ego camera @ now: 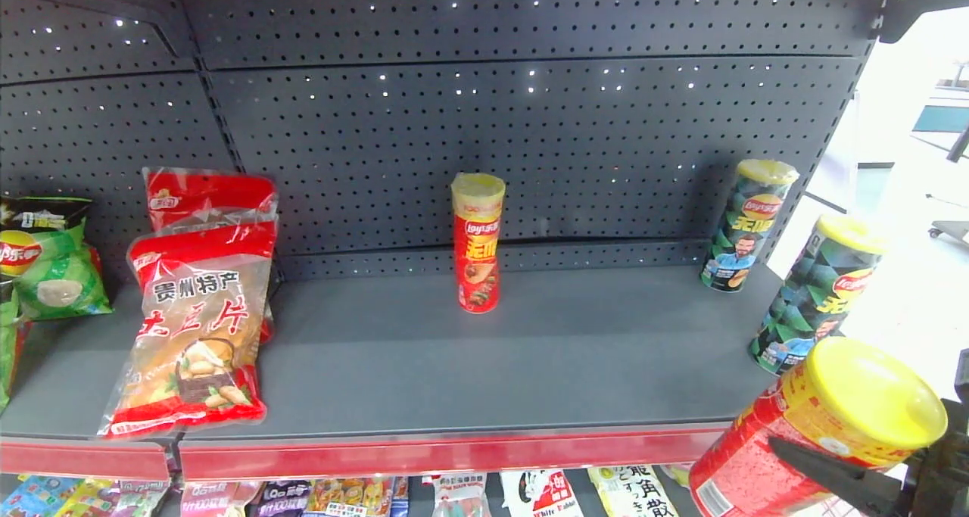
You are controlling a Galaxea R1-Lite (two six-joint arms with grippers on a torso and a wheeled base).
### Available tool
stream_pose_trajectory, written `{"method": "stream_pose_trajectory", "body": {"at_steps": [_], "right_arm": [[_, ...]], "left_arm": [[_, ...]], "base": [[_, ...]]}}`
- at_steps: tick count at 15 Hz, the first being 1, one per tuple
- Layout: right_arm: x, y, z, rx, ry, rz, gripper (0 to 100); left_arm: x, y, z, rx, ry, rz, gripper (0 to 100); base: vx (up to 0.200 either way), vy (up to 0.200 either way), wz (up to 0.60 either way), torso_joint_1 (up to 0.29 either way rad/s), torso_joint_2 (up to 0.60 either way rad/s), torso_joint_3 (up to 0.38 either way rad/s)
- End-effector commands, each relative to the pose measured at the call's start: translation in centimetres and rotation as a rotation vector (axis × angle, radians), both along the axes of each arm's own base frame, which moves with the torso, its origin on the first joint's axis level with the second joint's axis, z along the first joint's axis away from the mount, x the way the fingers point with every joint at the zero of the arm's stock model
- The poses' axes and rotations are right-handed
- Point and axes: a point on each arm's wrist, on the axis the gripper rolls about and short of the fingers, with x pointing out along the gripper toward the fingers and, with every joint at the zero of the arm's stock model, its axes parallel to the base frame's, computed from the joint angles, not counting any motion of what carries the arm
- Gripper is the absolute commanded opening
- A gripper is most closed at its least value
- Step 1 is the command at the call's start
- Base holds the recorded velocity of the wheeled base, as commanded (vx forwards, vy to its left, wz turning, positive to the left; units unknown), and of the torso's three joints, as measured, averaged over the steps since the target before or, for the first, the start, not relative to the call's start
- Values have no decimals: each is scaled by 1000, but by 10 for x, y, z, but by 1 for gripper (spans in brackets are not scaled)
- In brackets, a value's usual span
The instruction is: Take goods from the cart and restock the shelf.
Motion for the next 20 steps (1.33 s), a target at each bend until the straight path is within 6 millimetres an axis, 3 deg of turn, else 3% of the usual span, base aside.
{"method": "stream_pose_trajectory", "body": {"at_steps": [1,20], "right_arm": [[1,0,-1,-3,6,-2,0],[-1,-1,-6,-13,23,-7,0]], "left_arm": [[0,0,0,0,1,-2,100],[0,0,0,3,1,-5,100]], "base": [[0,0,0,0,0,0],[11,0,0,0,0,0]]}}
